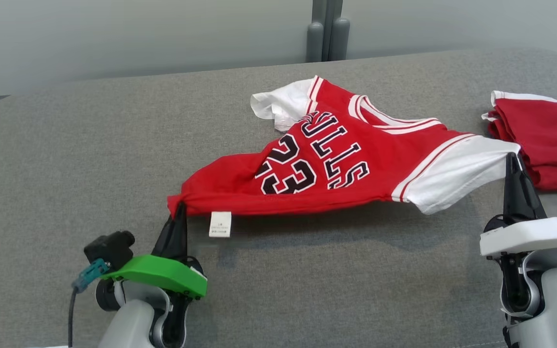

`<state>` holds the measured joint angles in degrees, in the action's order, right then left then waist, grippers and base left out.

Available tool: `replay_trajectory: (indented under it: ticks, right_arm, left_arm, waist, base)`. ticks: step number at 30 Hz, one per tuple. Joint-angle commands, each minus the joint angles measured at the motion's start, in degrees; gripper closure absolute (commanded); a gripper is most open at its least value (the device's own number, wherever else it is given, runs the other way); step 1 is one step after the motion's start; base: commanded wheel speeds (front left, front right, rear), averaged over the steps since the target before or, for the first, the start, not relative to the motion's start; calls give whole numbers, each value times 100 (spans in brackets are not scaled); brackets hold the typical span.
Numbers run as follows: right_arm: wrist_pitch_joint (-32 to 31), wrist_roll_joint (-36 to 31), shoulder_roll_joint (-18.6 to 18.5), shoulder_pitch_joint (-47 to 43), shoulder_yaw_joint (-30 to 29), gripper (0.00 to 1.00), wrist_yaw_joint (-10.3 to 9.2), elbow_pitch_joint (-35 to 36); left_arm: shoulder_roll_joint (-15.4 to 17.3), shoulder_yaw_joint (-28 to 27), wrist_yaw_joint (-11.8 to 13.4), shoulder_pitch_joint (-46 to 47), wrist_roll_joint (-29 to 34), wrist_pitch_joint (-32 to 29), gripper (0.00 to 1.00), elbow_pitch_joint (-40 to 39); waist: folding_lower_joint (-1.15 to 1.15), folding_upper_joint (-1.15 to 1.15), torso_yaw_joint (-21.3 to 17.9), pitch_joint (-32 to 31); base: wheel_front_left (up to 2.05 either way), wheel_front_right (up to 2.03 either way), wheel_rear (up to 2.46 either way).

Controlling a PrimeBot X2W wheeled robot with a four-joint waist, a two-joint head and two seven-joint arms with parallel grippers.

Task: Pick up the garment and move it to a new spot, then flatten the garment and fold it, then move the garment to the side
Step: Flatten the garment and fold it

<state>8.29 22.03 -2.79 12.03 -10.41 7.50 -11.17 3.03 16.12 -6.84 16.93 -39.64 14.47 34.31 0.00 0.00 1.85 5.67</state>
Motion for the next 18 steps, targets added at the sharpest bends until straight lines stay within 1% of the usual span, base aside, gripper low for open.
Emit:
replay_trajectory:
  ticks: [1,6,9,18]
  right_arm:
    - [79,112,-22,10,19,100,-2,99]
    - [140,492,-22,-81,112,100,-2,569]
    - [69,716,-22,-153,161,100,-1,1007]
    - [-427,1122,-20,-317,163,100,0,2627]
  left_arm:
    - [36,-75,-17,-85,-72,28,100,-217]
    - [76,-275,-20,-222,-181,63,100,-1338]
    - [134,-330,36,-291,-208,11,100,-2015]
    - [390,-477,346,-197,-305,-517,100,-3954]
  waist:
    - [0,0,2,-90]
    - [0,0,-70,-256]
    - [0,0,-149,-347]
    - [0,0,-456,-536]
  base:
    - [0,0,0]
    - [0,0,0]
    - [0,0,0]
    - [0,0,0]
